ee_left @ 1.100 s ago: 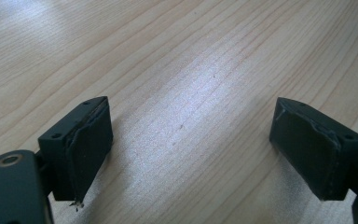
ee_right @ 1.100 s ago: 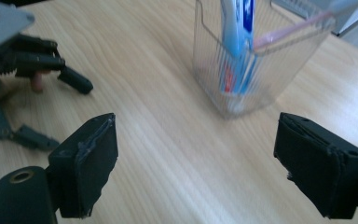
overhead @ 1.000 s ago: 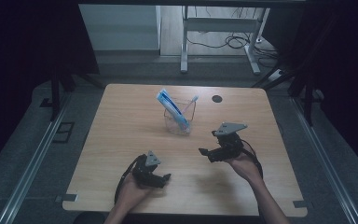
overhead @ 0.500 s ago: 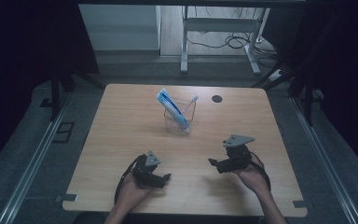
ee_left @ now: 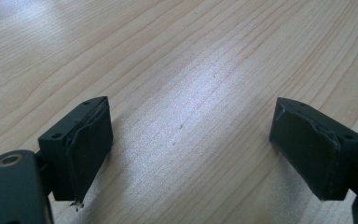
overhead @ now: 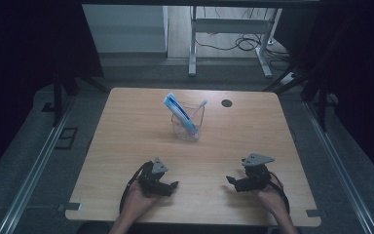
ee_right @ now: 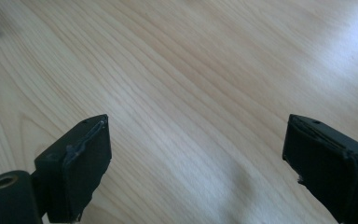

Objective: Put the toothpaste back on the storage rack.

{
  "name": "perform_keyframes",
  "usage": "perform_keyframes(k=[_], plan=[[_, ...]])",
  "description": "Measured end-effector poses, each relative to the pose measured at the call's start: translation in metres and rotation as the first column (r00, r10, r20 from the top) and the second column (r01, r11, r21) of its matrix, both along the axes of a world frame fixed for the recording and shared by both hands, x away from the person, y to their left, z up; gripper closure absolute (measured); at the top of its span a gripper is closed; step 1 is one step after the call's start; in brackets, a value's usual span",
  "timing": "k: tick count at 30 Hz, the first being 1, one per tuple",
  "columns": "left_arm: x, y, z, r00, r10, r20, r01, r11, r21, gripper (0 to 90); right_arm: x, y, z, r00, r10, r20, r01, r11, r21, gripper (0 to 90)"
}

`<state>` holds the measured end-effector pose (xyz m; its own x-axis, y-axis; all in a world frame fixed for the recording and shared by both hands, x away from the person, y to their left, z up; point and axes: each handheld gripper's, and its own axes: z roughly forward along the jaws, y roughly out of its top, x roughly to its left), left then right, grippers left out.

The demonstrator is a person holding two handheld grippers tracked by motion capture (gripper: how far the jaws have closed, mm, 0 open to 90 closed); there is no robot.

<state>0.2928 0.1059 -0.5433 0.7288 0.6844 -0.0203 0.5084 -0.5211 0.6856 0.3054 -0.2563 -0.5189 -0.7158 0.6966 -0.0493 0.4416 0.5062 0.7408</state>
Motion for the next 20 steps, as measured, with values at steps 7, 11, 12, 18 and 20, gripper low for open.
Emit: perform_keyframes(k=[7,11,12,18,20], plan=[[0.000,0.000,0.000,1.0000,0.002,-0.001,-0.002,1.0000,-0.001,13.3,-0.004,-0.006,-0.014,0.9999,-0.016,-0.004,0.016,1.000,-0.011,8.4],[0.000,0.000,0.000,1.0000,0.003,-0.002,-0.003,1.0000,-0.002,13.3,-0.003,-0.007,-0.022,0.9996,-0.016,-0.022,0.015,1.000,-0.024,7.5],[0.000,0.000,0.000,1.0000,0.003,-0.002,-0.003,1.0000,-0.002,13.3,-0.002,-0.008,-0.024,0.9993,-0.016,-0.034,0.016,1.000,-0.005,9.1],[0.000,0.000,0.000,1.0000,0.003,-0.002,-0.003,1.0000,-0.002,13.3,-0.001,-0.010,-0.024,0.9982,-0.016,-0.058,0.016,1.000,0.012,10.7],[0.000,0.000,0.000,1.0000,0.003,-0.002,-0.003,1.0000,-0.002,13.3,-0.001,-0.010,-0.024,0.9982,-0.016,-0.058,0.016,1.000,0.013,10.8]])
